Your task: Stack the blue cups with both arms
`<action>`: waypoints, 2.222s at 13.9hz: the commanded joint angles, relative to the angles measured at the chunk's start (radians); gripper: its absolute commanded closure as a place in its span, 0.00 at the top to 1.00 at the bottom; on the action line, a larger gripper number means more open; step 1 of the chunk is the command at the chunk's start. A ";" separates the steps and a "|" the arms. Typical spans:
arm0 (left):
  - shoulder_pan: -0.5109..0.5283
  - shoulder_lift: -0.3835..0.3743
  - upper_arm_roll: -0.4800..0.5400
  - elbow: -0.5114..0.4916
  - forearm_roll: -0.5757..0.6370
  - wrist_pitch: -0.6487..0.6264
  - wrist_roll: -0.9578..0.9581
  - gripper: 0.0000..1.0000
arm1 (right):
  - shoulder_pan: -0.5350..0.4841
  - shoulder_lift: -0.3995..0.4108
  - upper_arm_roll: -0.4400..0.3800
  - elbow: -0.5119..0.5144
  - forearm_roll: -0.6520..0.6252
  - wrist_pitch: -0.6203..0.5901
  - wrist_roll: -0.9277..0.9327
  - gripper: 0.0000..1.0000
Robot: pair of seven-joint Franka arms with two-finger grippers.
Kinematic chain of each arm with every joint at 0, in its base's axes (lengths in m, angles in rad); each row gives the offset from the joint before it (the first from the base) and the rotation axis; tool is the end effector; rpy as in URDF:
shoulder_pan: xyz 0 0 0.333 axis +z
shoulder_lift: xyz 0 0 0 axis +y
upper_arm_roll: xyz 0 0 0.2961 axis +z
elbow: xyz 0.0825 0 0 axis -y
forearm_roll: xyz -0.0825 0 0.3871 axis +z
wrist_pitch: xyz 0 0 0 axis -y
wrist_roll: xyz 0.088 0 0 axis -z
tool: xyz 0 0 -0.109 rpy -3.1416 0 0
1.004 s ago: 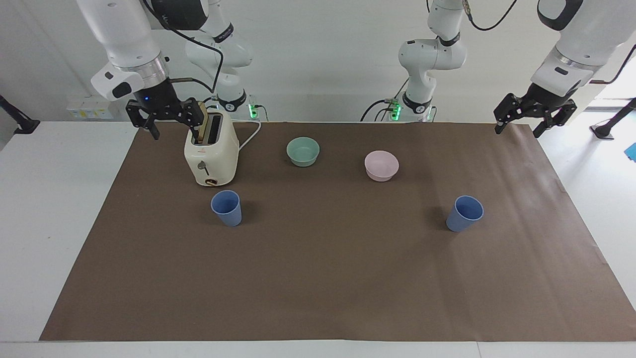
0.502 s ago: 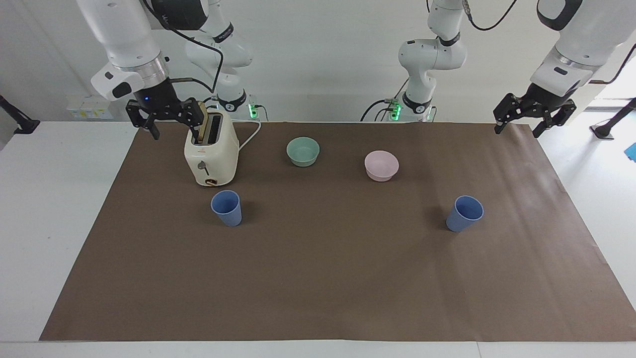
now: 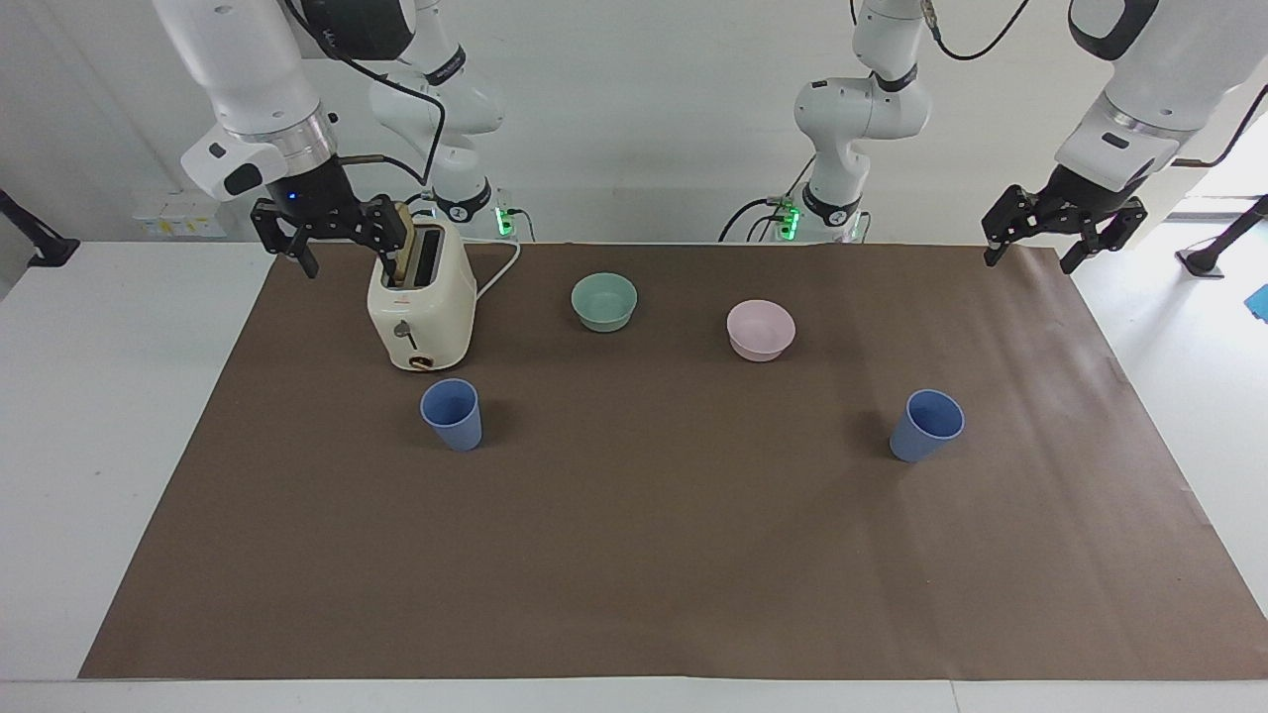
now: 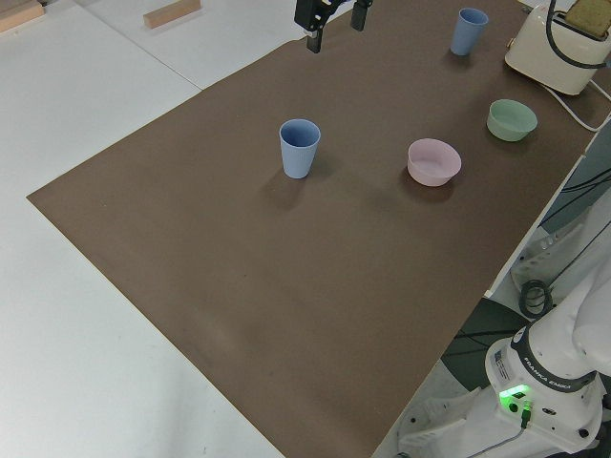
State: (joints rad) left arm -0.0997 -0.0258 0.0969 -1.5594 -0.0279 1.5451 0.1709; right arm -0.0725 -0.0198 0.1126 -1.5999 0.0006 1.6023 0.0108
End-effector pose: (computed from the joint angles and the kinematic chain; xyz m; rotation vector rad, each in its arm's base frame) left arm 0.5479 -0.0039 0.6200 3.1003 -0.2713 0.0216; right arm 0.5544 0.0229 0.6025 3.1400 0.0460 0.0347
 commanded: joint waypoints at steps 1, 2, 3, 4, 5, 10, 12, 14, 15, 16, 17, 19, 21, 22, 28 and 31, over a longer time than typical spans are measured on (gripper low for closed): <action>-0.017 -0.031 0.009 -0.045 0.005 0.030 0.001 1.00 | -0.013 -0.020 0.007 -0.021 0.009 0.008 0.009 1.00; -0.017 -0.031 0.009 -0.047 0.005 0.035 0.002 1.00 | -0.013 -0.019 0.007 -0.021 0.009 0.010 0.009 1.00; -0.017 -0.032 0.009 -0.048 0.005 0.038 0.016 1.00 | -0.013 -0.019 0.007 -0.021 0.009 0.010 0.009 1.00; -0.015 -0.032 0.011 -0.048 0.005 0.038 0.042 1.00 | -0.013 -0.020 0.007 -0.021 0.009 0.010 0.009 1.00; -0.015 -0.033 0.011 -0.050 0.005 0.036 0.045 1.00 | -0.013 -0.019 0.007 -0.021 0.009 0.010 0.009 1.00; -0.015 -0.040 0.011 -0.060 0.005 0.036 0.045 1.00 | -0.013 -0.020 0.007 -0.021 0.009 0.010 0.009 1.00; -0.015 -0.040 0.011 -0.062 0.005 0.040 0.045 1.00 | -0.013 -0.020 0.007 -0.021 0.009 0.010 0.009 1.00; -0.015 -0.037 0.011 -0.062 0.005 0.065 0.036 1.00 | -0.013 -0.020 0.007 -0.021 0.009 0.010 0.009 1.00; -0.015 -0.030 0.011 -0.062 0.005 0.069 0.032 1.00 | -0.013 -0.020 0.007 -0.021 0.009 0.010 0.009 1.00; -0.015 -0.028 0.011 -0.062 0.005 0.069 0.033 1.00 | -0.013 -0.020 0.007 -0.021 0.009 0.010 0.009 1.00; -0.014 -0.029 0.011 -0.062 0.005 0.069 0.036 1.00 | -0.013 -0.020 0.007 -0.021 0.009 0.008 0.009 1.00; -0.014 -0.034 0.011 -0.071 0.005 0.069 0.039 1.00 | -0.013 -0.020 0.007 -0.021 0.009 0.008 0.009 1.00; -0.011 -0.039 0.011 -0.083 0.005 0.069 0.045 1.00 | -0.013 -0.020 0.007 -0.021 0.009 0.010 0.009 1.00; -0.011 -0.037 0.011 -0.088 0.005 0.069 0.045 1.00 | -0.013 -0.020 0.007 -0.021 0.009 0.010 0.009 1.00; -0.006 -0.039 0.011 -0.163 0.005 0.128 0.042 1.00 | -0.013 -0.020 0.007 -0.021 0.009 0.008 0.009 1.00; -0.002 -0.039 0.011 -0.246 0.005 0.231 0.041 1.00 | -0.013 -0.020 0.007 -0.021 0.009 0.008 0.009 1.00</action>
State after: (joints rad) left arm -0.0992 -0.0366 0.1013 -1.7232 -0.0279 1.6933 0.2037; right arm -0.0726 -0.0198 0.1125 -1.6000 0.0006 1.6023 0.0108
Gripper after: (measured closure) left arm 0.000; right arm 0.000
